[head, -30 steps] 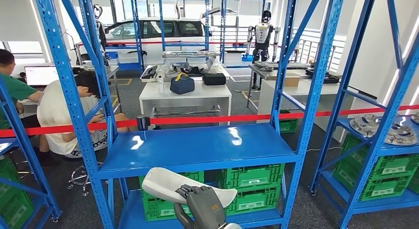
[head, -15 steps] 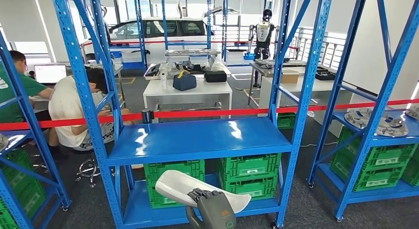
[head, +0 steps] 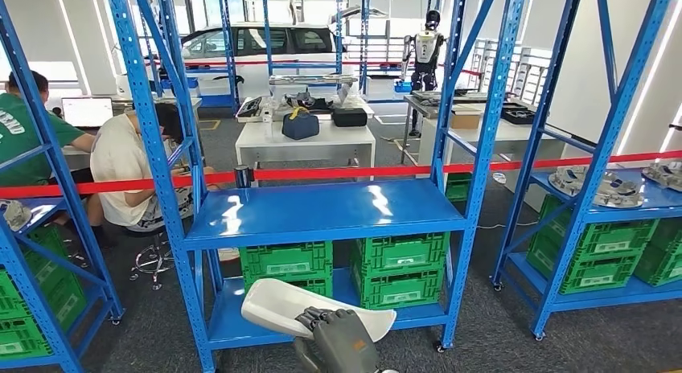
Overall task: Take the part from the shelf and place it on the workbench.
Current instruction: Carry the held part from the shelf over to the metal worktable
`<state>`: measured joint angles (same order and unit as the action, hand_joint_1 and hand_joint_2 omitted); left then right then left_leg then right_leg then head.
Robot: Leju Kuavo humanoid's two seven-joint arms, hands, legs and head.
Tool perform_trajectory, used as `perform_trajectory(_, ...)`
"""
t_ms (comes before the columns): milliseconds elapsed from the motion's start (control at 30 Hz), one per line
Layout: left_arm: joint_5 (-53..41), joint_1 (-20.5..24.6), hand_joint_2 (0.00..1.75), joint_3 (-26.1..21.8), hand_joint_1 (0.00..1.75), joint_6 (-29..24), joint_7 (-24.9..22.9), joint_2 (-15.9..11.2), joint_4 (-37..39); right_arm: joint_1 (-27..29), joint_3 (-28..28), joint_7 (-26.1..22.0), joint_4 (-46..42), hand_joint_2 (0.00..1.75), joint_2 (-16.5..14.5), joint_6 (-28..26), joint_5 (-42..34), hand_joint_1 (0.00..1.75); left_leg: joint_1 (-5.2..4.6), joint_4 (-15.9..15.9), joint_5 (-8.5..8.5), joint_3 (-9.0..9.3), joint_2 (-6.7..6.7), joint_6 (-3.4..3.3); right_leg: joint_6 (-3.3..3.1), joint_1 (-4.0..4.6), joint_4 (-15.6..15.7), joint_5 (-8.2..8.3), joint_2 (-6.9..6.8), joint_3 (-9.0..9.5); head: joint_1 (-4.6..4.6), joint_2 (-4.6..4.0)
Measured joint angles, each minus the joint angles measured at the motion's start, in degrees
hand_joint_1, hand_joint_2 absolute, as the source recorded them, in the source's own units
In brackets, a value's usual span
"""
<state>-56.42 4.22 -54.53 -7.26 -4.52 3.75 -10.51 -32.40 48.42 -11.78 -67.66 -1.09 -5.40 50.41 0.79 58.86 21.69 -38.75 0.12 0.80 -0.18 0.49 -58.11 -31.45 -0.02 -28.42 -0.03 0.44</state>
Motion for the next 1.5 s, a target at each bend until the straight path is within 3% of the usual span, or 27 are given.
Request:
perform_trajectory(67,-0.02,0.01,1.75,-0.11,0.0,0.09,0.45,-0.09,0.0,-0.71,0.1,-0.01,0.44,1.75,-0.25,0.08,-0.66,1.75,0.11,-0.52,-0.91,-0.14,-0.05,0.78,-0.77,0.02,0.6,0.91,-0.07,-0.62,-0.06,0.02)
perform_trajectory(100,0.06,0.01,1.75,-0.16,0.0,0.13,0.5,-0.14,0.01,-1.0,0.15,0.01,0.7,1.75,-0.49,0.19,-0.94,1.75,0.14,-0.29,-0.43,-0.47,-0.08,1.08,-1.26,-0.07,0.8,1.47,-0.16,-0.99,-0.09,0.02)
perform_trajectory(167,0.54,0.0,1.75,-0.42,0.0,0.13,0.32,-0.18,0.02,-1.58,0.34,-0.11,1.16,1.75,-1.12,0.55,-1.47,1.75,0.23,3.64,4.06,-1.84,-0.13,1.43,-2.16,-0.22,1.05,2.89,-0.35,-2.13,-0.16,0.02)
perform_trajectory(233,1.18,0.06,1.75,-0.89,0.0,0.12,-0.3,-0.17,0.03,-2.39,0.77,-0.56,1.7,1.75,-1.67,1.29,-2.26,1.75,0.21,11.12,9.56,-3.45,-0.14,1.69,-2.54,-0.02,0.83,4.21,-0.34,-3.82,-0.22,0.02)
perform_trajectory(267,1.48,0.09,1.75,-1.14,0.0,0.11,-0.68,-0.17,0.02,-2.81,1.05,-0.8,2.02,1.75,-1.84,1.73,-2.71,1.75,0.2,14.16,10.65,-3.71,-0.14,1.77,-2.55,0.1,0.66,4.8,-0.35,-4.72,-0.24,0.02)
perform_trajectory(300,1.81,0.1,1.75,-1.43,0.0,0.11,-1.12,-0.17,0.02,-3.24,1.32,-1.0,2.35,1.75,-1.99,2.14,-3.14,1.75,0.18,15.8,10.51,-3.31,-0.14,1.77,-2.53,0.21,0.46,5.39,-0.38,-5.68,-0.25,0.02)
perform_trajectory(333,2.08,0.1,1.75,-1.72,0.0,0.11,-1.51,-0.15,0.03,-3.65,1.52,-1.11,2.65,1.75,-2.1,2.45,-3.46,1.75,0.16,15.38,9.33,-1.94,-0.14,1.65,-2.48,0.29,0.23,5.97,-0.4,-6.65,-0.27,0.02)
perform_trajectory(400,2.29,0.15,1.75,-2.21,0.0,0.11,-2.32,-0.13,0.01,-4.28,1.73,-1.11,3.08,1.75,-2.21,2.6,-3.88,1.75,0.04,9.23,7.51,3.34,-0.16,1.1,-2.24,0.42,-0.2,7.05,-0.45,-8.37,-0.4,0.02)
perform_trajectory(467,1.88,0.24,1.75,-2.42,0.0,0.1,-2.9,-0.14,-0.02,-4.6,1.84,-0.85,3.24,1.75,-2.13,2.11,-4.13,1.75,-0.34,1.76,8.37,8.42,-0.26,0.56,-1.79,0.5,-0.47,8.02,-0.62,-9.35,-0.57,0.02)
perform_trajectory(500,1.59,0.29,1.75,-2.44,0.0,0.1,-3.07,-0.15,-0.03,-4.64,1.89,-0.67,3.23,1.75,-2.04,1.81,-4.19,1.75,-0.58,-0.3,9.04,9.62,-0.31,0.36,-1.53,0.46,-0.43,8.51,-0.73,-9.56,-0.63,0.02)
perform_trajectory(567,1.21,0.3,1.75,-2.45,0.0,0.11,-3.05,-0.14,-0.01,-4.6,2.02,-0.15,3.25,1.75,-1.64,1.42,-4.3,1.75,-0.72,-1.09,8.38,9.48,-0.29,-0.2,-0.99,0.4,-0.16,9.48,-0.82,-9.79,-0.72,0.02)
perform_trajectory(633,0.96,0.38,1.75,-2.46,0.0,0.11,-2.64,-0.11,0.01,-4.51,2.07,0.5,3.29,1.75,-0.91,1.05,-4.39,1.75,-0.4,-1.46,7.17,8.62,-0.05,-1.09,-0.19,0.29,-1.35,7.92,-0.46,-10.54,-0.75,0.02)
perform_trajectory(733,0.01,0.73,1.75,-2.46,0.0,0.17,-2.19,-0.12,0.0,-4.26,2.07,1.25,3.33,1.75,0.41,0.33,-4.3,1.75,-0.14,-1.55,5.08,6.26,0.27,-1.85,0.98,-0.26,-11.13,-0.3,-0.05,-13.34,-0.71,0.02)
perform_trajectory(767,-0.34,0.87,1.75,-2.44,0.0,0.2,-2.15,-0.13,0.0,-4.06,2.07,1.37,3.33,1.75,0.84,0.1,-4.27,1.75,-0.12,-1.51,4.32,5.27,0.33,-1.82,1.23,-0.47,-14.9,-2.01,-0.05,-14.0,-0.7,0.02)
perform_trajectory(833,-0.76,1.14,1.75,-2.41,0.0,0.27,-2.17,-0.1,0.0,-3.63,2.07,1.45,3.33,1.75,1.59,-0.15,-4.27,1.75,-0.02,-1.38,2.86,3.33,0.43,-1.61,1.52,-0.76,-17.51,-0.94,-0.05,-12.98,-0.69,0.02)
perform_trajectory(933,-0.97,1.32,1.75,-2.39,0.0,0.31,-2.16,-0.06,0.0,-3.45,2.07,1.49,3.33,1.75,2.01,-0.22,-4.31,1.75,0.11,-1.22,1.87,1.91,0.49,-1.33,1.64,-0.94,-15.68,2.01,-0.05,-10.49,-0.7,0.02)
perform_trajectory(1067,-0.98,1.36,1.75,-2.39,0.0,0.32,-2.15,-0.05,0.0,-3.45,2.07,1.5,3.33,1.75,2.03,-0.23,-4.37,1.75,0.14,-1.17,1.74,1.72,0.5,-1.27,1.66,-0.95,-14.94,2.36,-0.05,-9.87,-0.69,0.02)
perform_trajectory(1133,-0.98,1.69,1.75,-2.39,0.0,0.51,-2.1,-0.06,-0.03,-3.45,1.97,1.35,3.33,1.75,2.08,-0.31,-4.52,1.75,0.14,-0.75,0.76,0.6,0.45,-0.62,1.41,-0.85,-6.67,0.88,0.05,-3.95,-0.69,0.02)
perform_trajectory(1200,-1.07,1.95,1.75,-2.37,0.0,0.75,-2.14,-0.05,0.0,-3.2,1.85,1.14,3.36,1.75,2.1,-0.36,-4.64,1.75,0.35,0.34,0.83,-0.95,0.37,0.87,-0.23,-0.69,0.98,0.21,0.03,0.3,-0.85,0.02)
perform_trajectory(1267,-1.16,1.89,1.75,-2.34,0.0,0.81,-2.2,-0.02,0.07,-2.86,1.77,1.09,3.38,1.75,2.12,-0.34,-4.71,1.75,0.55,4.98,5.29,-2.51,0.28,1.89,-1.9,-0.53,0.94,2.02,-0.08,-1.67,-1.04,0.02)
perform_trajectory(1300,-1.16,1.89,1.75,-2.34,0.0,0.82,-2.18,-0.03,0.09,-2.75,1.69,1.1,3.38,1.75,2.13,-0.35,-4.75,1.75,0.52,8.9,8.28,-3.39,0.22,1.99,-2.14,-0.4,0.87,2.7,-0.08,-2.48,-1.08,0.02)
perform_trajectory(1333,-1.16,1.9,1.75,-2.34,0.0,0.82,-2.19,-0.07,0.09,-2.58,1.62,1.11,3.38,1.75,2.13,-0.35,-4.78,1.75,0.47,12.69,10.14,-3.97,0.18,2.01,-2.23,-0.22,0.74,3.39,-0.08,-3.35,-1.09,0.02)
perform_trajectory(1367,-1.19,1.91,1.75,-2.34,0.0,0.84,-2.26,-0.11,0.09,-2.38,1.55,1.12,3.38,1.75,2.14,-0.35,-4.76,1.75,0.41,15.46,10.65,-4.02,0.15,1.95,-2.28,-0.05,0.57,4.08,-0.08,-4.3,-1.09,0.02)
perform_trajectory(1400,-1.28,1.91,1.75,-2.34,0.0,0.9,-2.4,-0.15,0.09,-2.17,1.5,1.15,3.38,1.75,2.15,-0.38,-4.67,1.75,0.34,16.42,9.9,-3.26,0.14,1.78,-2.27,0.12,0.38,4.73,-0.08,-5.25,-1.09,0.02)
perform_trajectory(1433,-1.44,1.89,1.75,-2.34,0.0,0.98,-2.57,-0.16,0.09,-1.94,1.46,1.24,3.32,1.75,2.17,-0.41,-4.55,1.75,0.25,15.43,8.5,-1.55,0.12,1.51,-2.24,0.27,0.19,5.36,-0.07,-6.26,-1.09,0.02)
perform_trajectory(1467,-1.61,1.89,1.75,-2.34,0.0,1.07,-2.72,-0.18,0.08,-1.72,1.39,1.37,3.16,1.75,2.2,-0.44,-4.43,1.75,0.11,12.39,7.36,1.22,0.08,1.11,-2.17,0.39,0.0,5.98,-0.06,-7.17,-1.09,0.02)
perform_trajectory(1500,-1.77,1.92,1.75,-2.34,0.0,1.14,-2.82,-0.23,0.07,-1.53,1.28,1.52,2.89,1.75,2.22,-0.47,-4.36,1.75,-0.1,8.14,7.4,4.56,0.04,0.65,-2.02,0.54,-0.16,6.53,-0.05,-7.94,-1.11,0.02)
